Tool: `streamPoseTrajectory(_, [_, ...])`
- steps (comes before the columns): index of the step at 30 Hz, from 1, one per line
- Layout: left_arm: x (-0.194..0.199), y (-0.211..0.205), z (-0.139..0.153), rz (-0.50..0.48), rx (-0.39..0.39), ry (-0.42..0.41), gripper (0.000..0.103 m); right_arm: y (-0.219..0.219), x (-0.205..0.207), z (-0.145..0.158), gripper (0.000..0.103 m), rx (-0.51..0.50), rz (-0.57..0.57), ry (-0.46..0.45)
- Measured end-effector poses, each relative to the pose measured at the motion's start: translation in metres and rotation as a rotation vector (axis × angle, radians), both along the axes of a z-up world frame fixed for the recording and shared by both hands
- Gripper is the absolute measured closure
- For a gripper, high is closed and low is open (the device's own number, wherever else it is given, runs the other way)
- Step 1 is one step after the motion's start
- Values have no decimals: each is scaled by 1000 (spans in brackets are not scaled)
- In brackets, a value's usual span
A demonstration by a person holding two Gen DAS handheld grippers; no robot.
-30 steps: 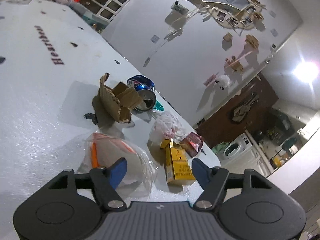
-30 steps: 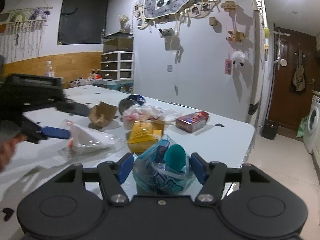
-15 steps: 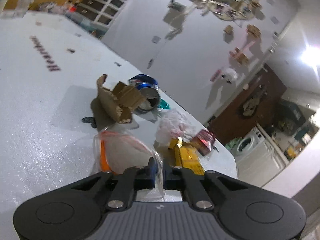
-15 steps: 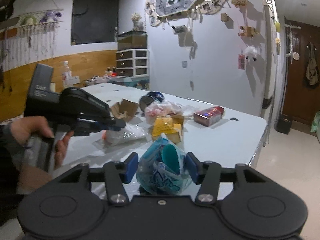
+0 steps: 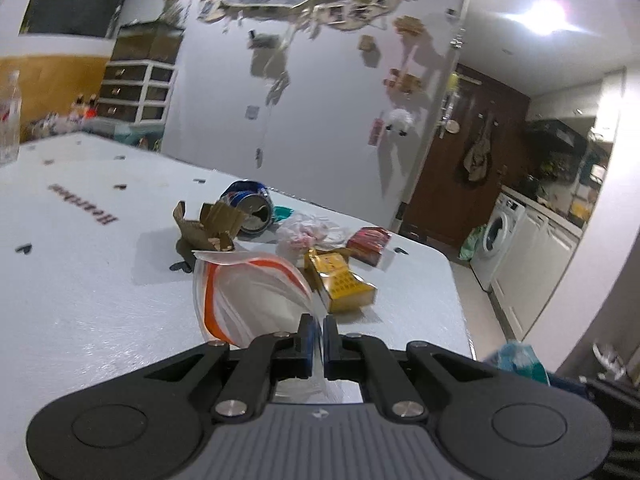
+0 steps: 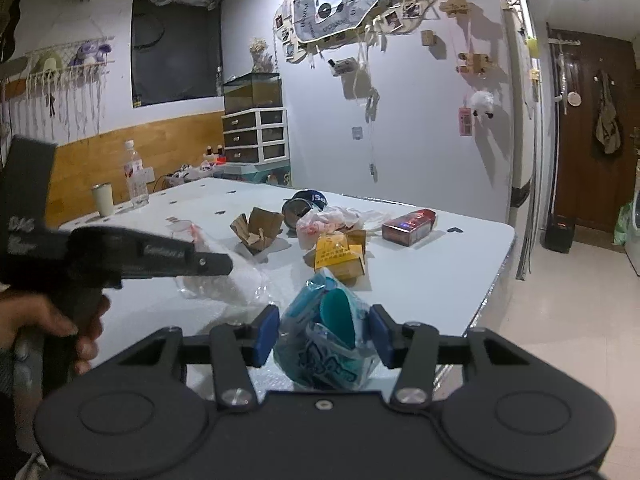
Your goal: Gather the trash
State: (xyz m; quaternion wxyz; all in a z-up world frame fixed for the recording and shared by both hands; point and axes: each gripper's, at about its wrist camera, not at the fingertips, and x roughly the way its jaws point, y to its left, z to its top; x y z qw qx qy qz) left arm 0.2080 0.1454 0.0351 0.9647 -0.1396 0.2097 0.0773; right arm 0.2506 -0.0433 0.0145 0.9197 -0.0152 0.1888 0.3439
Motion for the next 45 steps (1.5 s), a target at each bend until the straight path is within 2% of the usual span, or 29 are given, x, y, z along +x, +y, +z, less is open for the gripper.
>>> streamPoseTrajectory(7, [-40, -22, 10, -33, 62, -20, 99, -16, -28, 9, 56, 16, -29, -14])
streamPoseTrajectory(17, [-78, -50, 8, -54, 215, 18, 99, -36, -56, 9, 61, 32, -74, -3])
streamPoseTrajectory(23, [-92, -55, 9, -66, 225, -1, 99, -39, -66, 7, 61, 44, -70, -1])
streamPoseTrajectory(27, [-98, -54, 7, -69, 210, -9, 99, -30, -73, -1, 50, 63, -11, 25])
streamPoseTrajectory(30, [-101, -48, 4, -57, 199, -5, 99, -19, -79, -8, 44, 39, 32, 33])
streamPoseTrajectory(35, [-105, -39, -3, -42, 183, 5, 99, -11, -87, -24, 42, 18, 60, 62])
streamPoseTrajectory(37, [-106, -37, -5, -41, 179, 6, 99, -10, -92, -27, 36, 21, 80, 63])
streamPoseTrajectory(39, [-106, -36, -7, -44, 176, 5, 99, -9, -98, -29, 25, 7, 120, 67])
streamPoseTrajectory(45, [-105, -37, -11, -57, 170, -1, 98, -12, -118, -34, 22, -28, 152, 40])
